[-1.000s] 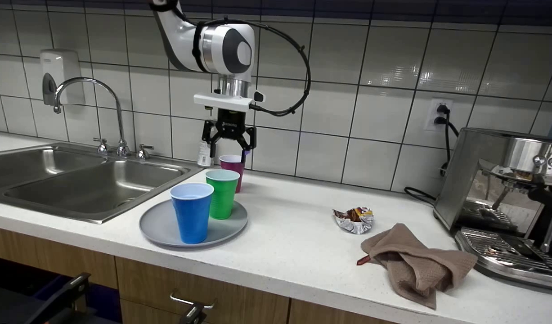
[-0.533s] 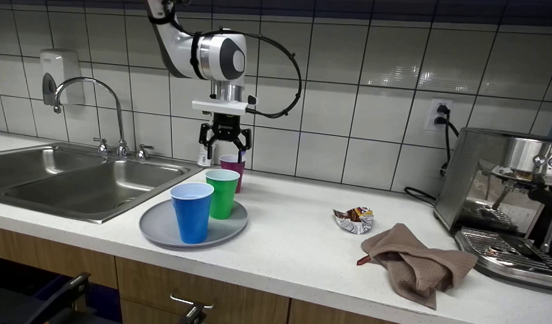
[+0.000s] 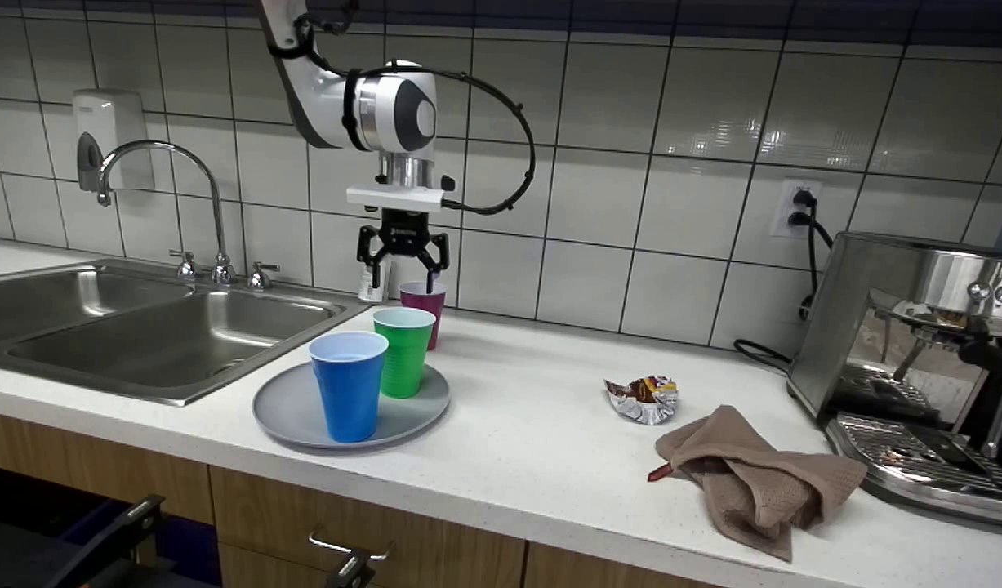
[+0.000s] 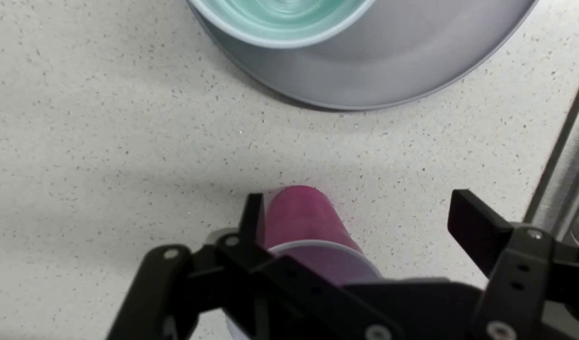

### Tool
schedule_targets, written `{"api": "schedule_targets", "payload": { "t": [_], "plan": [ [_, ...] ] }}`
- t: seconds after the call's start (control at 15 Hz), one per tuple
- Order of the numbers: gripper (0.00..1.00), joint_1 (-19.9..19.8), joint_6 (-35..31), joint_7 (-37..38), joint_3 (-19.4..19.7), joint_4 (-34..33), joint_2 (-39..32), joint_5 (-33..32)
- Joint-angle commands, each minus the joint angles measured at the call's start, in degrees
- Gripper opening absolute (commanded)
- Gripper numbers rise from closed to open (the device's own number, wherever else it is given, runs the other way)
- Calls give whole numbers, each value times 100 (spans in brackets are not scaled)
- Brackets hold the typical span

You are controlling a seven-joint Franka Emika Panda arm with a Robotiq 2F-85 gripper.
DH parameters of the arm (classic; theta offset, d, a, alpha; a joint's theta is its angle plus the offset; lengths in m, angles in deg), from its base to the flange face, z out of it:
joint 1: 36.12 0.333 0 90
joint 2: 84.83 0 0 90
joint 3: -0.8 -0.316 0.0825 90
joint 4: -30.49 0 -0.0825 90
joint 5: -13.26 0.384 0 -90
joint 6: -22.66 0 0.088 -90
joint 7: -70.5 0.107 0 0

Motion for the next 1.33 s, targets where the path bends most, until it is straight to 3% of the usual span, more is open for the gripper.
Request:
{"api": "schedule_targets", "payload": {
  "t": [0.0, 1.2, 1.27],
  "plan": [
    [100, -21, 125, -151, -87, -392, -221, -124],
    [100, 60, 496, -332, -178, -1749, -1227, -157],
    [75, 53, 518, -346, -185, -1810, -1274, -147]
  ]
}}
